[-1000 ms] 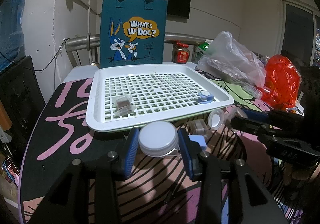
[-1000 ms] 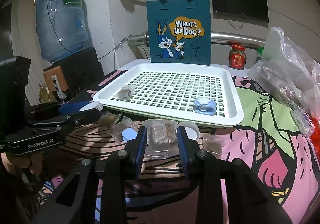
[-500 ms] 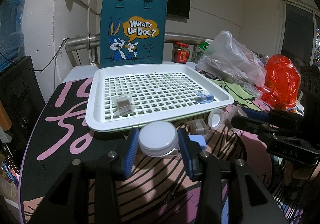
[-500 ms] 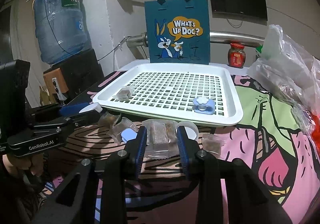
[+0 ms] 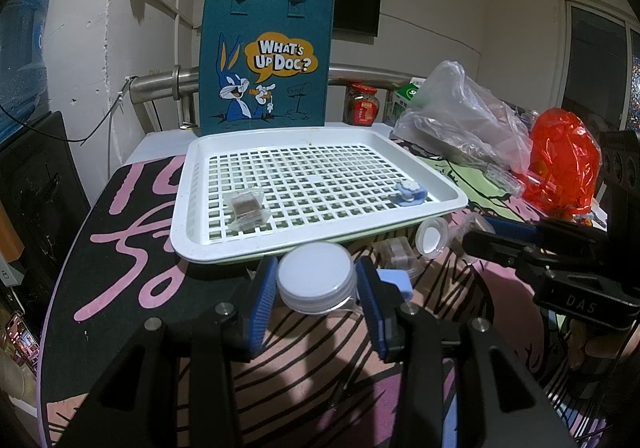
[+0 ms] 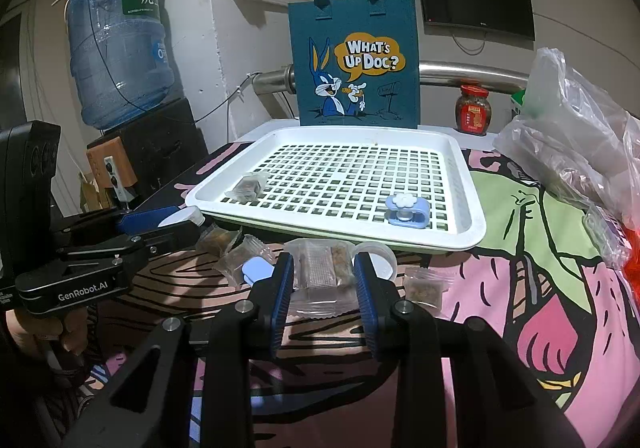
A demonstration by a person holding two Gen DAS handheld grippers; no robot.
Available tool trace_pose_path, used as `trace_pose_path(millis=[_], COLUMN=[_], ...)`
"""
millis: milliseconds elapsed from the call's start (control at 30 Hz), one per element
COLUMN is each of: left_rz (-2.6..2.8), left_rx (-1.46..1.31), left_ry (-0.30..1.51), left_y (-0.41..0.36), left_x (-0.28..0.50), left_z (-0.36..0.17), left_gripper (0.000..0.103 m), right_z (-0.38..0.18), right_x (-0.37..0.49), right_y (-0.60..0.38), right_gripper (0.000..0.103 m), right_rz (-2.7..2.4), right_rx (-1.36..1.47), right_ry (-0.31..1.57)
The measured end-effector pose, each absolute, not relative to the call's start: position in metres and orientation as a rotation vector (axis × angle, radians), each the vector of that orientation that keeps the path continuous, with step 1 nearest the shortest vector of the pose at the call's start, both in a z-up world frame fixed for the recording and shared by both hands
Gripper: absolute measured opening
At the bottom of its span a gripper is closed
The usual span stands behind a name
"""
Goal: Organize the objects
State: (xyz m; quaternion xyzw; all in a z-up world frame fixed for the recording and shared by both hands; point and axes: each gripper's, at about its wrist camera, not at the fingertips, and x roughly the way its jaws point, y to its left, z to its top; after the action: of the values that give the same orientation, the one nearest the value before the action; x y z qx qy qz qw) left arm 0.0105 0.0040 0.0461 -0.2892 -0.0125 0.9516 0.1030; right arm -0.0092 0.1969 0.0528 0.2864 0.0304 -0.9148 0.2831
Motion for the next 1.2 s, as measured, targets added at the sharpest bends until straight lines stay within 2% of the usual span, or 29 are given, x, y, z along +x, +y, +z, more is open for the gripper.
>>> trace_pose_path(millis=[900, 1200], left_rz=[2.759, 2.825], left_rx=[-0.921, -0.902], left_ry=[-0.097, -0.063], left_y=[-0.003, -0.023], left_x=[0.003, -0.022], left_z=[0.039, 0.065], left_gripper=[0.039, 0.039], right_z=[0.052, 0.096], right_x=[-0.015, -0.042], right_y=[0.201, 0.211], right_gripper=[0.03, 0.03], right_rz=[-2.444, -2.379], right_rx=[0.822, 0.793], right_ry=[0.02, -0.054])
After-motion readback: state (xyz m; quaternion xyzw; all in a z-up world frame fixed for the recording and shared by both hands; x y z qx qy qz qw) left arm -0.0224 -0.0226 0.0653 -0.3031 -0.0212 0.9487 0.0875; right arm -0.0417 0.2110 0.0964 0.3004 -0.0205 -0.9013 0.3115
